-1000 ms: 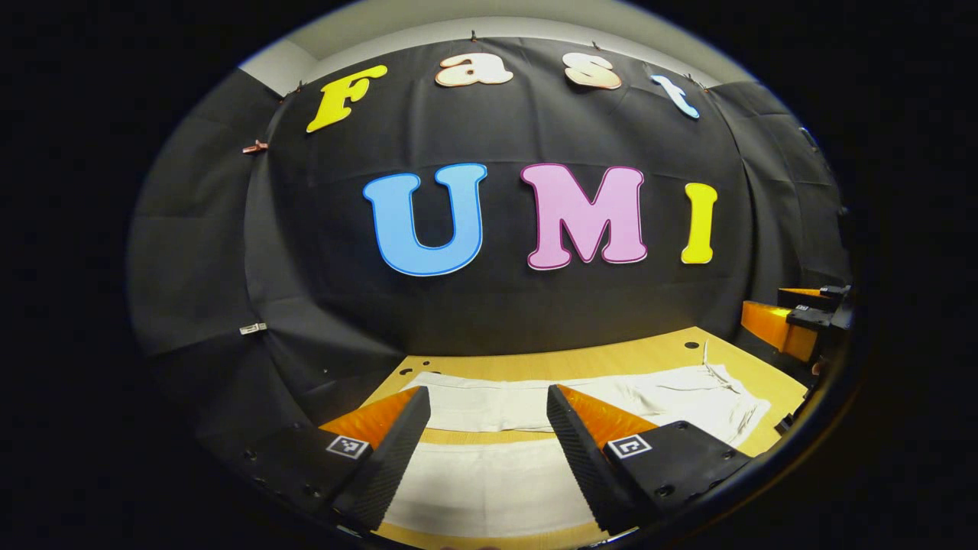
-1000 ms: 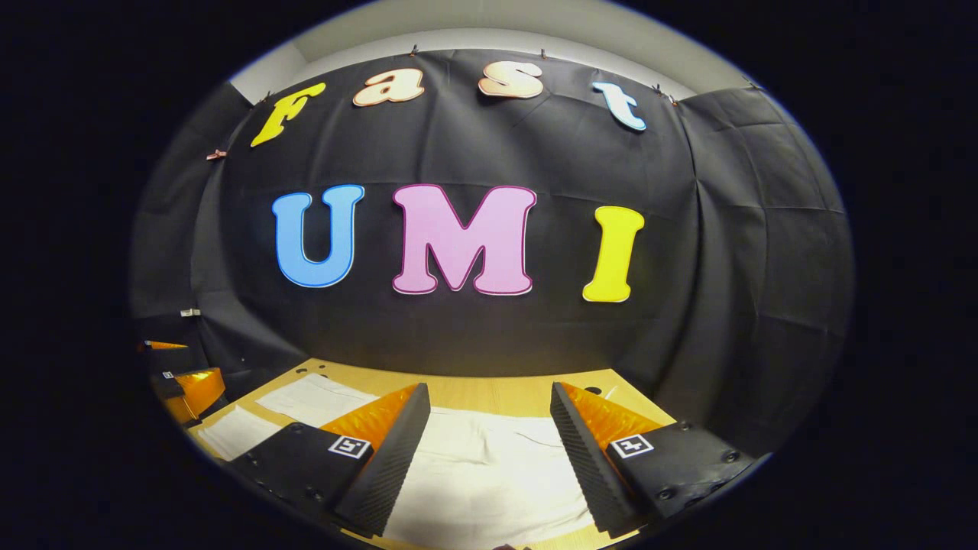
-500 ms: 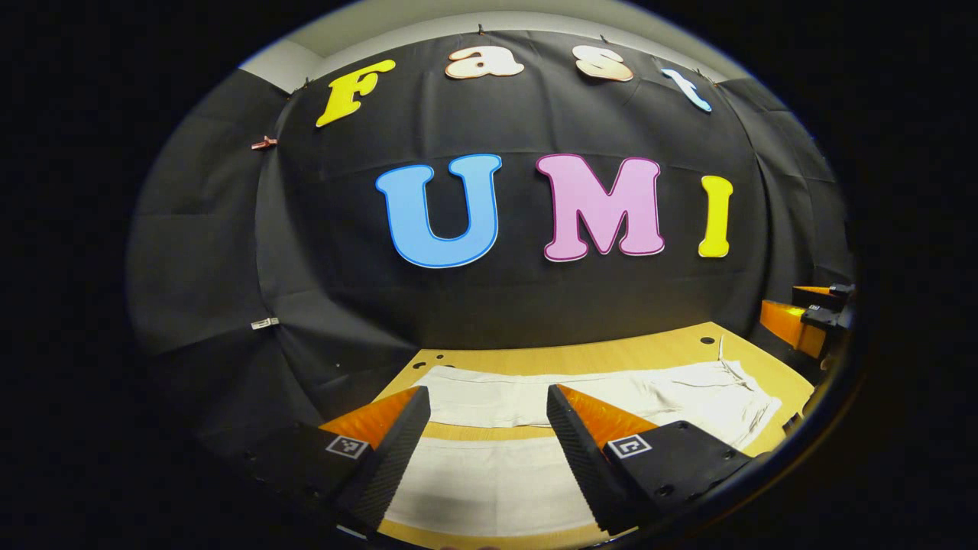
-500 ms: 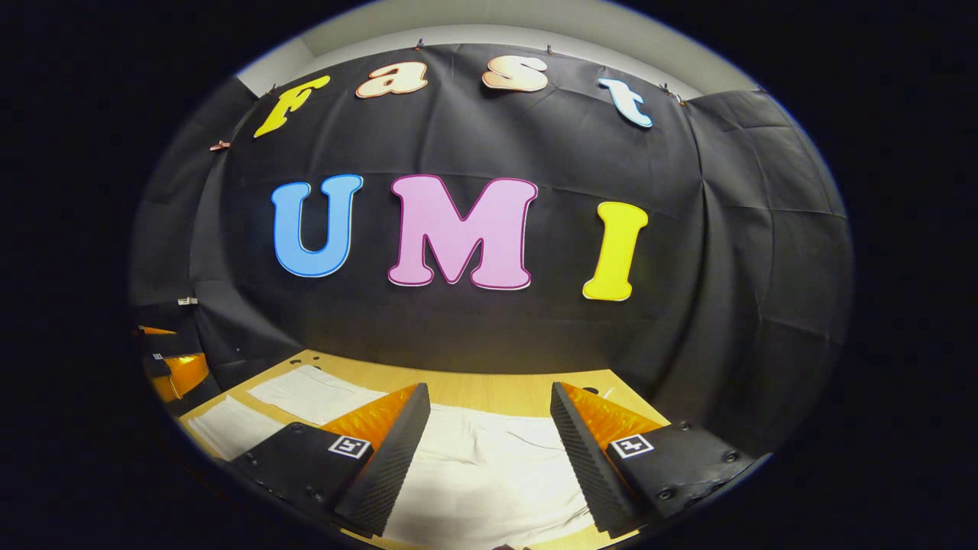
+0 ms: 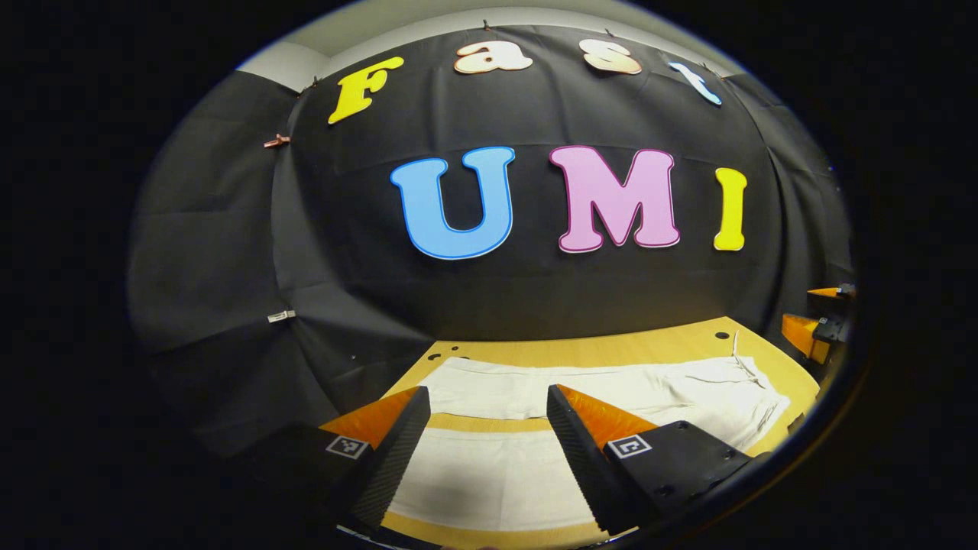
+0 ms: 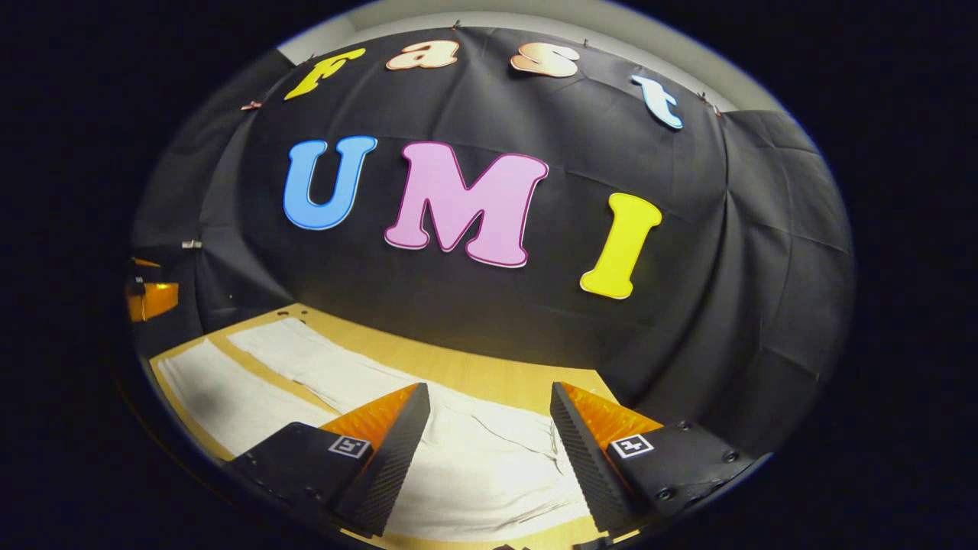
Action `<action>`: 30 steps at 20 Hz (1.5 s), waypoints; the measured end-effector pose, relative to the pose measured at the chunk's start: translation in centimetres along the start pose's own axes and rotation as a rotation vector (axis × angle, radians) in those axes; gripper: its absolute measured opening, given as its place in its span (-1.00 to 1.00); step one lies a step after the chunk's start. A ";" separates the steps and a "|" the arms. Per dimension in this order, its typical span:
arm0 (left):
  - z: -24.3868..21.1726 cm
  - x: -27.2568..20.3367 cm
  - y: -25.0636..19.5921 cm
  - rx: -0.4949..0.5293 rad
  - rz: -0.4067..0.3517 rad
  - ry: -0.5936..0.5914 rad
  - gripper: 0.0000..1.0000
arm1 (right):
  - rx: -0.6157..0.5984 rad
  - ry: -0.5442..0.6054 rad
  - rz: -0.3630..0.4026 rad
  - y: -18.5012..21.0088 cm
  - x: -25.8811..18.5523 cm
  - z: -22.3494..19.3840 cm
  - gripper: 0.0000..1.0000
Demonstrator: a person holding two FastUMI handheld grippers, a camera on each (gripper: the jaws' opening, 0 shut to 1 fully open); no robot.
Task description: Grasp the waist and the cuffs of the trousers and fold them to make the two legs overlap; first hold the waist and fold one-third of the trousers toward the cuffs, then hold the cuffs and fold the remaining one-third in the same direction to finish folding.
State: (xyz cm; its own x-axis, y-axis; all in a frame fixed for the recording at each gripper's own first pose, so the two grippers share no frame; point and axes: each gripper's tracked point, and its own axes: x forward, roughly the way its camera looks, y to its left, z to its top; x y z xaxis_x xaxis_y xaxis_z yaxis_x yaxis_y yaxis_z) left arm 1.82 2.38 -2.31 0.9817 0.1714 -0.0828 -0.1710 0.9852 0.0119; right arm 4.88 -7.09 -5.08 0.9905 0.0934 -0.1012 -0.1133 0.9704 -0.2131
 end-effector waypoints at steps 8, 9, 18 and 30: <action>-3.3 -0.3 0.2 0.006 0.051 0.109 0.96 | -0.232 0.120 0.061 -5.5 1.2 -6.7 0.94; -3.5 -0.2 0.1 0.024 0.049 0.116 0.93 | -0.258 0.138 0.071 -6.2 1.3 -7.6 0.95; -6.3 -2.1 -2.0 0.117 0.047 0.202 0.95 | -0.625 0.249 0.318 -9.6 0.4 -17.4 0.95; -7.7 -3.1 -2.5 0.139 0.112 0.264 0.95 | -0.991 0.346 0.616 -11.2 0.3 -28.0 0.96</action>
State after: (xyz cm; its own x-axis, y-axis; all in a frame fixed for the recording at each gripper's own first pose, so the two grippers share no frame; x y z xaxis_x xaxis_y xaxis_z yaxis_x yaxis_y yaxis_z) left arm -1.48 -0.67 -9.76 0.8988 0.2902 -0.3284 -0.2459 0.9542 0.1702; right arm 4.26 -24.17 -29.95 0.6936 0.2675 -0.6688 -0.7179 0.1801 -0.6725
